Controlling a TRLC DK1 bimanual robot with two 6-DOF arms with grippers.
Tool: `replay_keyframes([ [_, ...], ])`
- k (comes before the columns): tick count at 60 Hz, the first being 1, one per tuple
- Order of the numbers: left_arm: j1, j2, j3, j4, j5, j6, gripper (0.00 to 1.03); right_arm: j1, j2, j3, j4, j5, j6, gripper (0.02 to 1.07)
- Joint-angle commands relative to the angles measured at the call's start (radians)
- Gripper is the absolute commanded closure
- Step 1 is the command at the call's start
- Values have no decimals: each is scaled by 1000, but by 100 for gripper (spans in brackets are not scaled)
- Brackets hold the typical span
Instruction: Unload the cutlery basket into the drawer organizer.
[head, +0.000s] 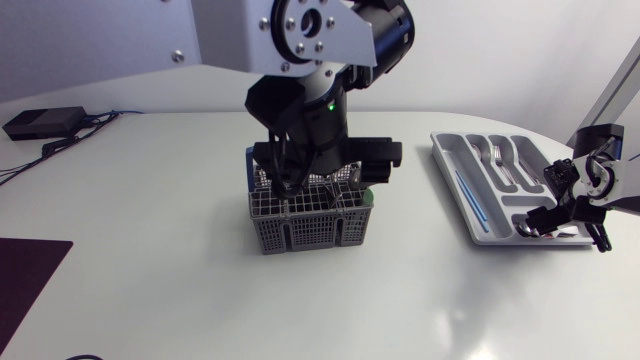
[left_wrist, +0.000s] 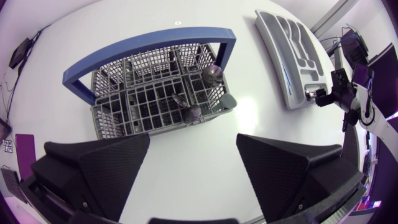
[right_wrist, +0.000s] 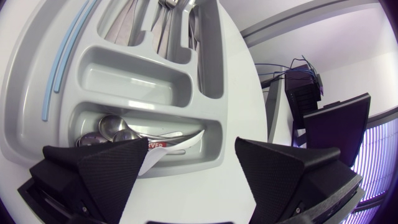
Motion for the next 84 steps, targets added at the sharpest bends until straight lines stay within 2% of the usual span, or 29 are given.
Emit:
replay_keyframes([
  [1, -7, 19, 30, -13, -19, 24, 6, 13, -23, -25, 10, 14, -30, 7],
  [4, -10, 19, 29, -13, -20, 32, 6, 16, -40, -29, 7, 11, -32, 7],
  [10, -10, 19, 30, -13, -23, 38, 6, 21, -91, -6, -84, -66, 5, 7],
  [24, -18, 16, 17, -17, -25, 56, 6, 21, -176, 7, -127, -150, 48, 7],
  [51, -16, 19, -3, -11, -39, 116, 6, 137, -413, 4, -447, -416, 186, 7],
  [65, -30, 43, 20, -4, -36, 90, 6, 229, -489, -25, -492, -417, 235, 9],
  [84, -24, 132, 136, -8, 61, -132, 6, 252, -508, -58, -496, -417, 250, 9],
])
